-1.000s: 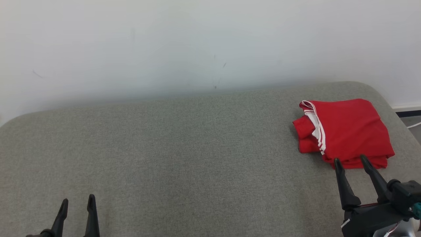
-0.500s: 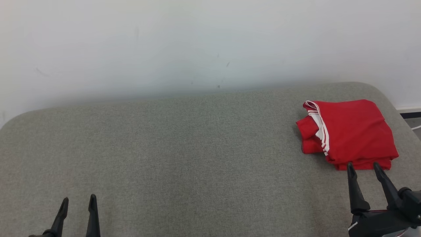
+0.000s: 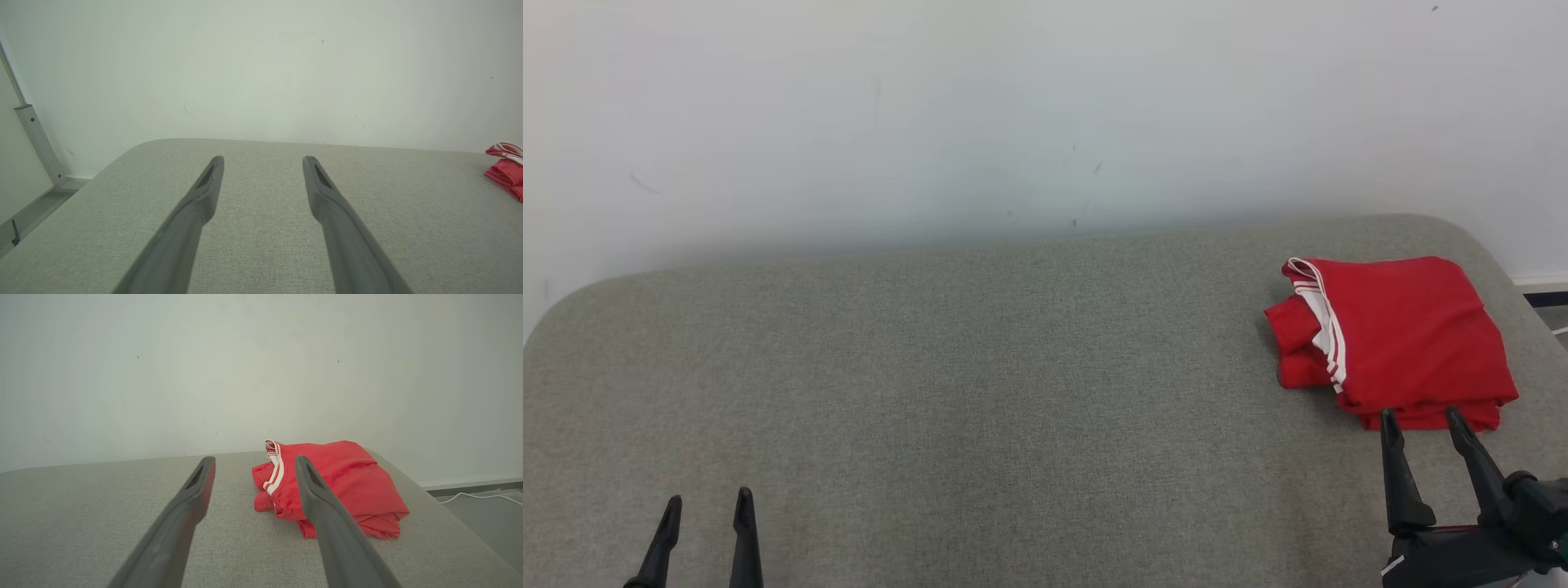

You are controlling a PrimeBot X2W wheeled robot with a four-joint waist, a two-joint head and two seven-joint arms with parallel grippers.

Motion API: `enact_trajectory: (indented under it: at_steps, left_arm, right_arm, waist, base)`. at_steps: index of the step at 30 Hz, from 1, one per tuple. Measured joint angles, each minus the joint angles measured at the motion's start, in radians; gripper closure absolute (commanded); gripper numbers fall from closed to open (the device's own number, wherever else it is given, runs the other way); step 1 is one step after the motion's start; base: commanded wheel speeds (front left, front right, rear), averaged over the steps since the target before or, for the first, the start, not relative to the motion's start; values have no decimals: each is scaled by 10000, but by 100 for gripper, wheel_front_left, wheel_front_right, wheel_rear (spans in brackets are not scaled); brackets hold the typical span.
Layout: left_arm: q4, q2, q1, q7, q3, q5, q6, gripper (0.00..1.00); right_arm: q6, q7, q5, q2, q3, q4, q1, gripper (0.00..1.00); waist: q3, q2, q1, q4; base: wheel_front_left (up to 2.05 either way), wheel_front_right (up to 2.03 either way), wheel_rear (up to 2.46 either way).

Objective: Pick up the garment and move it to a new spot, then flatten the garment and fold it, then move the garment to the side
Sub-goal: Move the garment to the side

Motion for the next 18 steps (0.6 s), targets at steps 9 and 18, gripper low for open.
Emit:
enact_trajectory:
  at_steps: [9,18]
  left_arm:
    - [-107,-255,21,15,40,119,0,0]
    - [-194,-401,24,180,169,502,0,0]
  right_arm:
    - [0,-56,0,86,4,63,41,0]
    - [0,-96,-29,86,2,84,158,0]
  waist:
    - [-48,0,0,41]
    - [-50,0,0,44]
  base:
    - [0,0,0]
    - [0,0,0]
